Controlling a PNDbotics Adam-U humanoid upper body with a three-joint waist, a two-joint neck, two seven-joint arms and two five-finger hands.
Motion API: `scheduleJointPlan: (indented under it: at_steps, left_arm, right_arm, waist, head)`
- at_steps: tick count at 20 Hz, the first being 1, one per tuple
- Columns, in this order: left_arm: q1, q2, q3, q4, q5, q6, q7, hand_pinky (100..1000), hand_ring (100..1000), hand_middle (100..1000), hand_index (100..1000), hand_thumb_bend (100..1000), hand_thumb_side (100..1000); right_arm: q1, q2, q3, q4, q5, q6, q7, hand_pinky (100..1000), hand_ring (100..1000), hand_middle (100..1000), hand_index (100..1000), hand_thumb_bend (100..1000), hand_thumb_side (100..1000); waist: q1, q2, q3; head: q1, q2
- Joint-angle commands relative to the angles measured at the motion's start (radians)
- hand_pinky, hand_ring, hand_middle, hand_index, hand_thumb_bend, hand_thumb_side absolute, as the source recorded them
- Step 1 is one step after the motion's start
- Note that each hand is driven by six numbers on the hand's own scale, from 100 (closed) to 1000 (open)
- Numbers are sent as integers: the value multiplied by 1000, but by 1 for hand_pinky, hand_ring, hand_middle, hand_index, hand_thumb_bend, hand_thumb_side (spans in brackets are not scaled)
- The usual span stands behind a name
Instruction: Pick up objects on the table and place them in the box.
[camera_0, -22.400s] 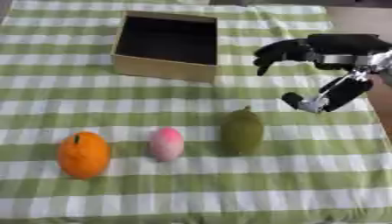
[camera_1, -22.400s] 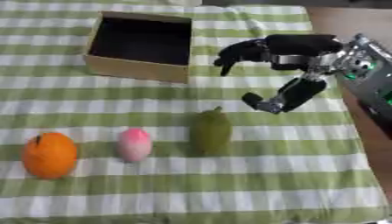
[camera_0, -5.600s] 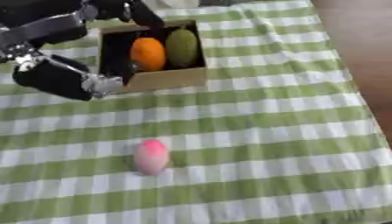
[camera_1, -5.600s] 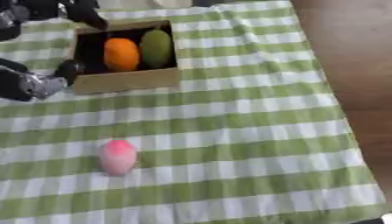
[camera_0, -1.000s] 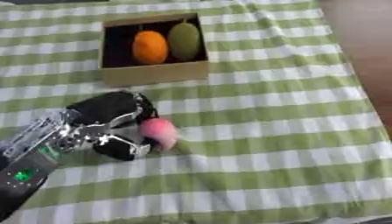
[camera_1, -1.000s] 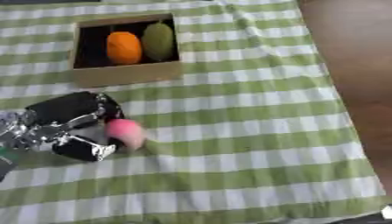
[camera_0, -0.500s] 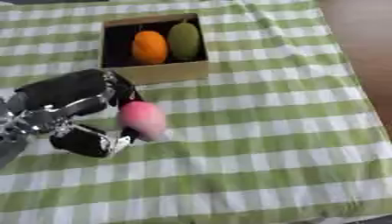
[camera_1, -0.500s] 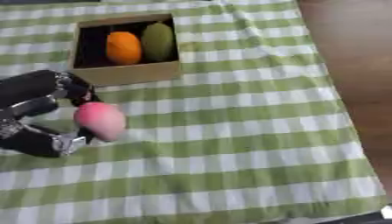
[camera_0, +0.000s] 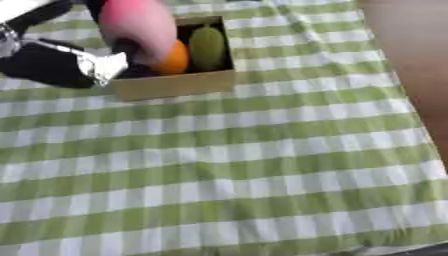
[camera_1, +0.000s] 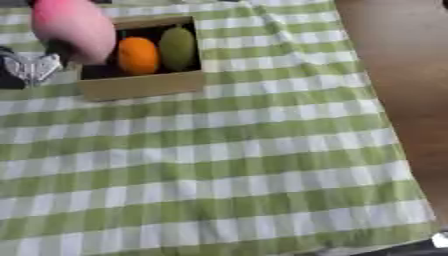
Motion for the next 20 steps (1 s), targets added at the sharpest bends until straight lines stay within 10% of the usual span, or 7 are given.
scheduleJointPlan:
  at_steps: [1, 10, 20]
  left_arm:
    - [-64, -40, 25, 143, -74, -20, 22, 612, 587, 529, 679, 100, 317]
    - [-158, -175, 83, 547, -338, -190, 163, 615, 587, 527, 672, 100, 207]
    - [-171, -230, 81, 714, -477, -289, 214, 641, 621, 543, 682, 100, 123]
  right_arm:
    - [-16, -28, -5, -14, -4, -4, 7, 1000, 984, 628, 964, 100, 529]
    - [-20, -22, -5, -10, -5, -6, 13, 1000, 985, 627, 966, 100, 529]
    - [-25, -15, -4, -12, -10, -3, 16, 1000, 986, 627, 966, 100, 527]
  waist:
    - [6, -30, -5]
    - [0, -22, -14]
    - [-5, -21, -14]
  head:
    - [2, -8]
    - [6, -14]
    - [10, -17]
